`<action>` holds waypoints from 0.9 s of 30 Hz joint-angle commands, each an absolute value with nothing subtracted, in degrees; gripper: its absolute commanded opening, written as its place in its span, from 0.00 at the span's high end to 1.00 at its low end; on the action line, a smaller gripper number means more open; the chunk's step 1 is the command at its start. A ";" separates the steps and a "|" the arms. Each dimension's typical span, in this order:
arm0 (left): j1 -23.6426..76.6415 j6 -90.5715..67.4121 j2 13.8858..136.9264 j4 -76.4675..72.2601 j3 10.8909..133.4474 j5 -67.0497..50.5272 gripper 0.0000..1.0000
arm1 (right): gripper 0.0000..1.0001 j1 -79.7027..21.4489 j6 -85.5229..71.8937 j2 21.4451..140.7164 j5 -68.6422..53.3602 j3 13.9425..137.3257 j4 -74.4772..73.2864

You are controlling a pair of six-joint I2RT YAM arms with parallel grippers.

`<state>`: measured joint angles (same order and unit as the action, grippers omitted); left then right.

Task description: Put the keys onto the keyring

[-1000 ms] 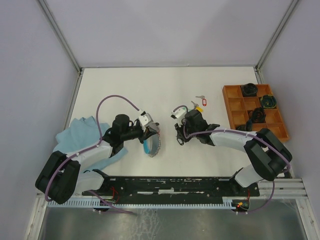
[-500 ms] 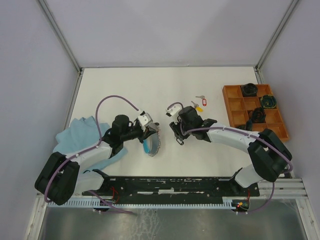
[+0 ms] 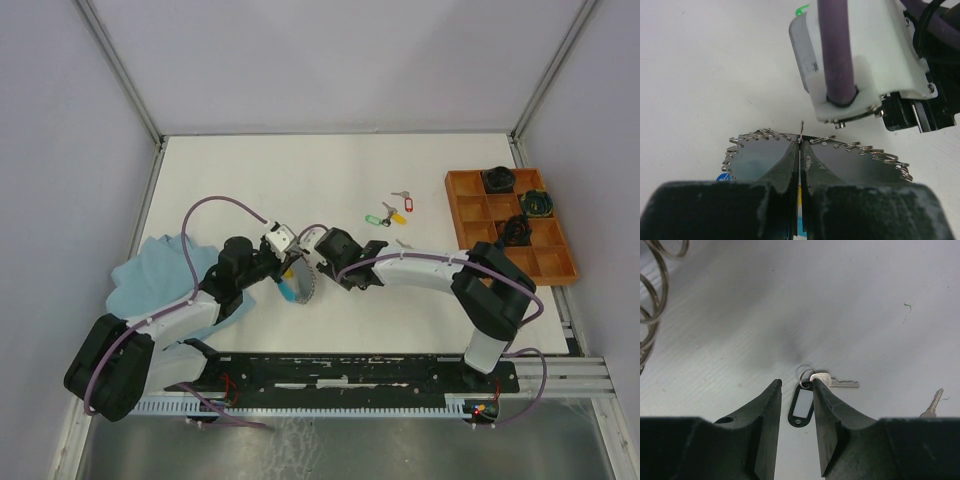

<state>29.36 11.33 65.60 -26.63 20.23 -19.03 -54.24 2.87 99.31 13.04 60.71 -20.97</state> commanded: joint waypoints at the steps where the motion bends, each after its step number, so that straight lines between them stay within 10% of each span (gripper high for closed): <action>1: 29.27 8.45 63.64 -32.69 19.99 -16.52 0.97 | 0.61 -55.23 3.09 101.56 19.09 64.10 -22.68; 27: 29.36 8.56 64.31 -32.63 20.46 -20.10 0.97 | 0.88 -55.31 2.37 102.47 25.53 64.63 -23.54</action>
